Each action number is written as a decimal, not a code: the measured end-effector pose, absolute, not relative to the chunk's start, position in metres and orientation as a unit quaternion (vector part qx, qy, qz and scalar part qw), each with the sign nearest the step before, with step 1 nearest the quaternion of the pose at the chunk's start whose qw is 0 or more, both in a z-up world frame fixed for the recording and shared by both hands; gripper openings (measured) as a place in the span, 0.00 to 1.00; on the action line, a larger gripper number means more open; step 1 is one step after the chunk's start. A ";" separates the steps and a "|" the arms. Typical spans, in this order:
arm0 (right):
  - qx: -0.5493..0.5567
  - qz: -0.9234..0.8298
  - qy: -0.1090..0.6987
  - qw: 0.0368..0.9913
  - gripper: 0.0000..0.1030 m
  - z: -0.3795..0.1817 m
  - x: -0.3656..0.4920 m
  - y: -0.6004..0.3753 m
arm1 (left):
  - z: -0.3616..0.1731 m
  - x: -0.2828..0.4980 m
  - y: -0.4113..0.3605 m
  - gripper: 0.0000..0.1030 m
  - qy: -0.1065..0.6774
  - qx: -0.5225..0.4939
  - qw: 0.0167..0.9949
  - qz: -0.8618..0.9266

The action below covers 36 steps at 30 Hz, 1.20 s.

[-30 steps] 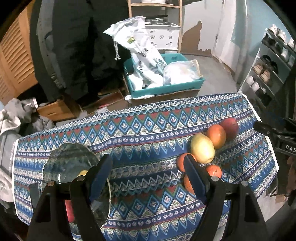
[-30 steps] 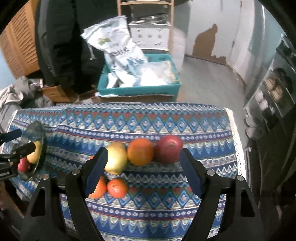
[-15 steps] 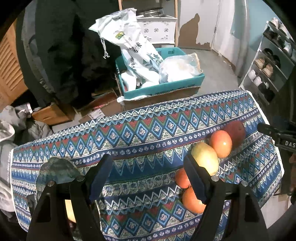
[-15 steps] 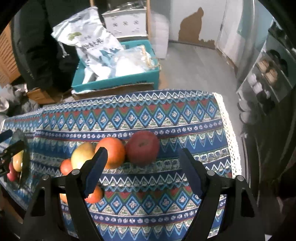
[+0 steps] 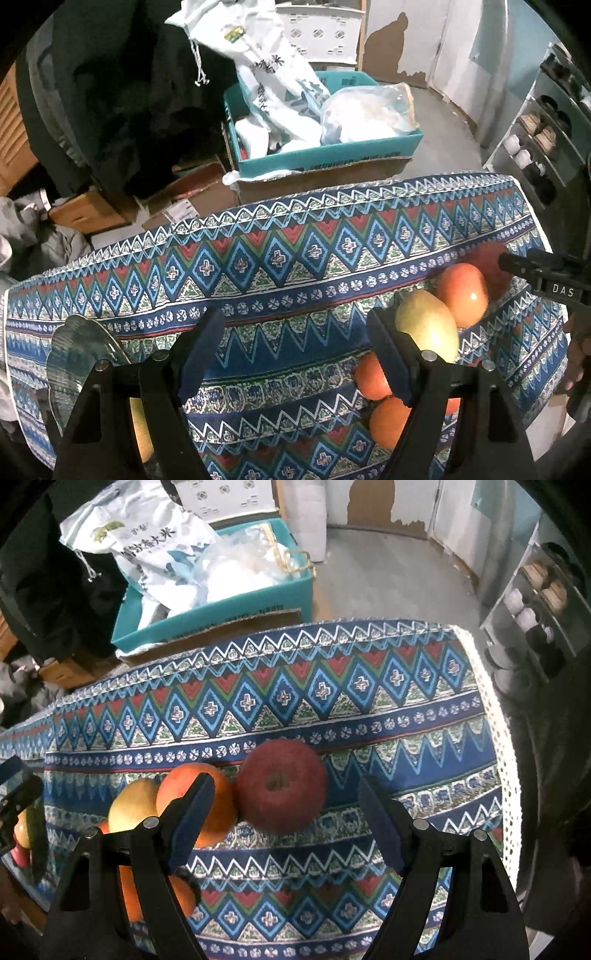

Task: Organize fruits
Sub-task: 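Grasp the second red apple with the right tool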

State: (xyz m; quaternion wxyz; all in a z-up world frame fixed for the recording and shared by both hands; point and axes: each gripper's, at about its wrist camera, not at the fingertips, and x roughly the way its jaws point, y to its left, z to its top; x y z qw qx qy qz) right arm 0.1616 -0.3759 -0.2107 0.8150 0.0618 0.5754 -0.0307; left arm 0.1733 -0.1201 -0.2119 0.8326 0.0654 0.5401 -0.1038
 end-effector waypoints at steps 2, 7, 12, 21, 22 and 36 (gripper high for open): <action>0.063 -0.034 0.580 0.812 0.77 -0.217 0.165 -0.376 | -0.216 0.177 -0.117 0.78 0.544 0.059 0.831 -0.103; 0.072 -0.035 0.591 0.802 0.77 -0.232 0.171 -0.379 | -0.224 0.181 -0.115 0.78 0.553 0.053 0.825 -0.102; 0.096 -0.037 0.602 0.792 0.78 -0.247 0.174 -0.386 | -0.229 0.179 -0.120 0.78 0.557 0.060 0.821 -0.108; 0.153 -0.028 0.610 0.777 0.70 -0.262 0.172 -0.394 | -0.233 0.169 -0.125 0.78 0.567 0.060 0.813 -0.122; 0.154 -0.025 0.610 0.776 0.69 -0.261 0.171 -0.394 | -0.233 0.167 -0.125 0.78 0.569 0.059 0.811 -0.124; 0.060 -0.036 0.582 0.810 0.69 -0.238 0.139 -0.375 | -0.233 0.125 -0.135 0.78 0.590 0.013 0.790 -0.166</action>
